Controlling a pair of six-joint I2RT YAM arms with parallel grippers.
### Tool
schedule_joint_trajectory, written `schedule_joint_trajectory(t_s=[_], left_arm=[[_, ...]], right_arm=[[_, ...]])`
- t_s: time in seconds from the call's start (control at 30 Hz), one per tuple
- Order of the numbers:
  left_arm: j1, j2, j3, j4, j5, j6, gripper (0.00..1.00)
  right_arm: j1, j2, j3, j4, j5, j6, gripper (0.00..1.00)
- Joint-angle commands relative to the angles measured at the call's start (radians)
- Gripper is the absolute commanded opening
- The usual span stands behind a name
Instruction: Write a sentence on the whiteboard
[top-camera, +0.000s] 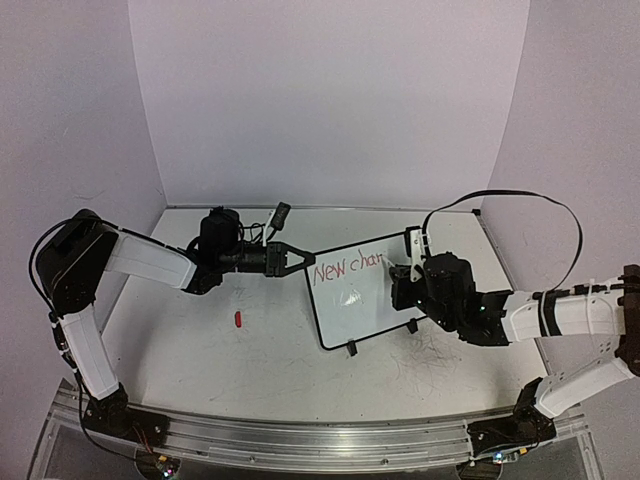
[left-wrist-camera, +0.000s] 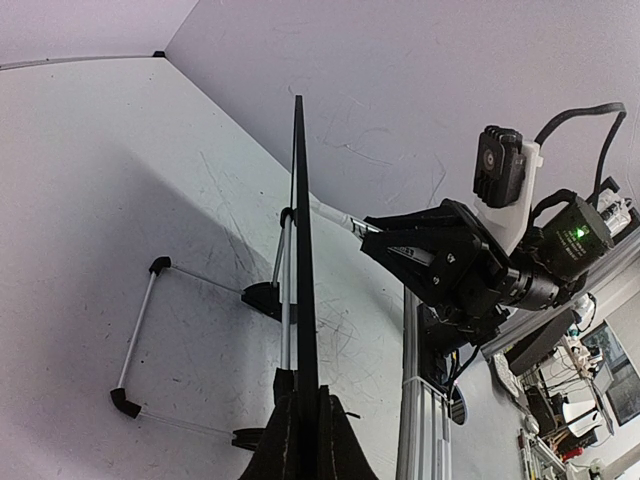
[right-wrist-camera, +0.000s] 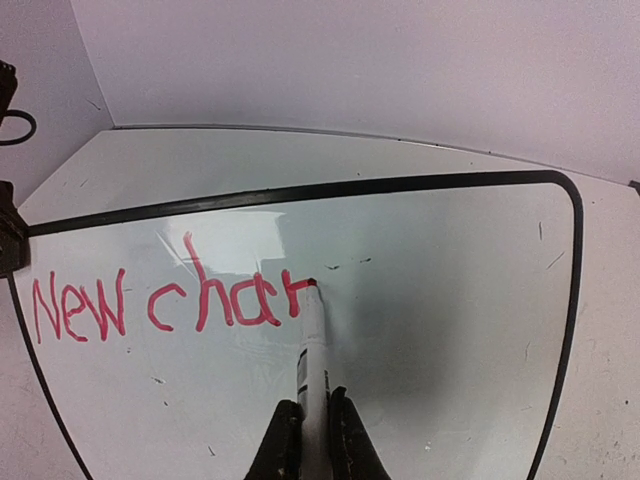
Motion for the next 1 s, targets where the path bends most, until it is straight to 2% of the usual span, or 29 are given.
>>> schedule_joint_trajectory(t_s=[0.0, 0.43, 0.97], left_arm=[[-0.007, -0.005, 0.019, -0.036, 0.041, -0.018, 0.0], [-0.007, -0.003, 0.019, -0.036, 0.041, -0.017, 0.0], [-0.007, -0.005, 0.019, -0.037, 0.043, -0.016, 0.0]], right_arm=[[-0.009, -0.009, -0.003, -0.031, -0.014, 0.022, 0.0], [-0.008, -0.026, -0.044, -0.041, -0.04, 0.046, 0.0], [-0.008, -0.028, -0.003, -0.039, -0.013, 0.011, 0.0]])
